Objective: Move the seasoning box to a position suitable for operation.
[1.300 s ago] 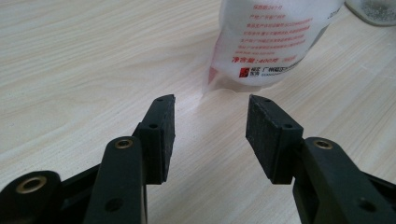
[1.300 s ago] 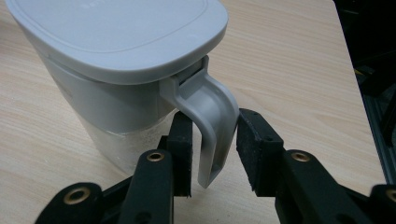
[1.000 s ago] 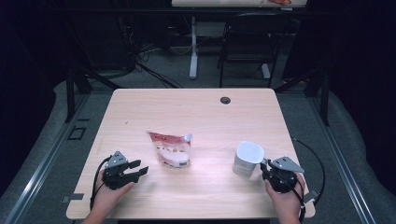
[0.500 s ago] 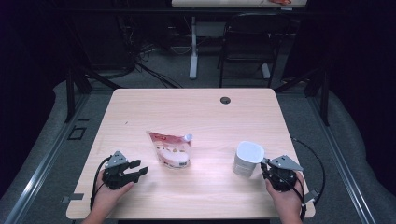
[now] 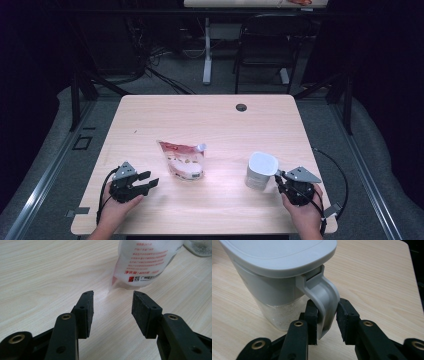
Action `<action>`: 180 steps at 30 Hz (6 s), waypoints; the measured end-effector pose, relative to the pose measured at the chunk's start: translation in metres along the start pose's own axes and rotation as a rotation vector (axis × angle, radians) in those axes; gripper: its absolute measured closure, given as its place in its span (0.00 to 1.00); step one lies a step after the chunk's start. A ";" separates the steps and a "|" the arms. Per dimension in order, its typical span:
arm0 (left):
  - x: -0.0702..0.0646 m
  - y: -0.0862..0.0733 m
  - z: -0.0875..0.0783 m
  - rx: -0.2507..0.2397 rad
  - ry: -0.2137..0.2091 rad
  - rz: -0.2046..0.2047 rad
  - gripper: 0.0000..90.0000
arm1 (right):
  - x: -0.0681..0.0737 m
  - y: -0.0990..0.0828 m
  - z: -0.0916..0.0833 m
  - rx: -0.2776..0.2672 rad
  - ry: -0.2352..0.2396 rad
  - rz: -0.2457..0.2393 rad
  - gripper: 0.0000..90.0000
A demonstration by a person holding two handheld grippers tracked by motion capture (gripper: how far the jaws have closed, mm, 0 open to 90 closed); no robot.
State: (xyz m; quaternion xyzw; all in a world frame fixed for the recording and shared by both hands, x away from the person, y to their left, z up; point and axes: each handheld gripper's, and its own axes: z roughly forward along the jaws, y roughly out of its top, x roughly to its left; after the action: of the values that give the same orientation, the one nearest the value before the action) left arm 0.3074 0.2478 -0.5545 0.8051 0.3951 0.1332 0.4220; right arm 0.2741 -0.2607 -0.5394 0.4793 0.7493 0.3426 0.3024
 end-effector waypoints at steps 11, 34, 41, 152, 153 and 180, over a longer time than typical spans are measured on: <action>0.000 0.000 0.000 0.002 0.001 0.001 0.58 | 0.011 0.006 0.008 -0.017 0.087 -0.054 0.79; 0.001 0.000 0.001 0.000 0.003 -0.009 0.58 | 0.033 0.017 0.020 -0.041 0.246 -0.142 0.79; 0.002 0.000 0.001 -0.001 0.004 -0.010 0.58 | 0.033 0.017 0.022 -0.052 0.244 -0.117 0.78; 0.002 -0.001 0.000 -0.006 0.006 -0.015 0.58 | 0.026 0.071 -0.001 -0.043 0.320 0.072 1.00; 0.002 -0.001 0.000 -0.007 0.006 -0.015 0.58 | 0.026 0.071 -0.001 -0.042 0.319 0.072 1.00; 0.002 -0.001 0.000 -0.007 0.005 -0.014 0.58 | 0.011 0.062 0.003 -0.060 0.394 0.199 1.00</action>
State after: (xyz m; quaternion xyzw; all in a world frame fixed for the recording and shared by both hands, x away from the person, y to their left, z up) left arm 0.3081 0.2501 -0.5556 0.8004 0.4016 0.1337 0.4246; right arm 0.3040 -0.2306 -0.4931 0.4654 0.7324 0.4800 0.1290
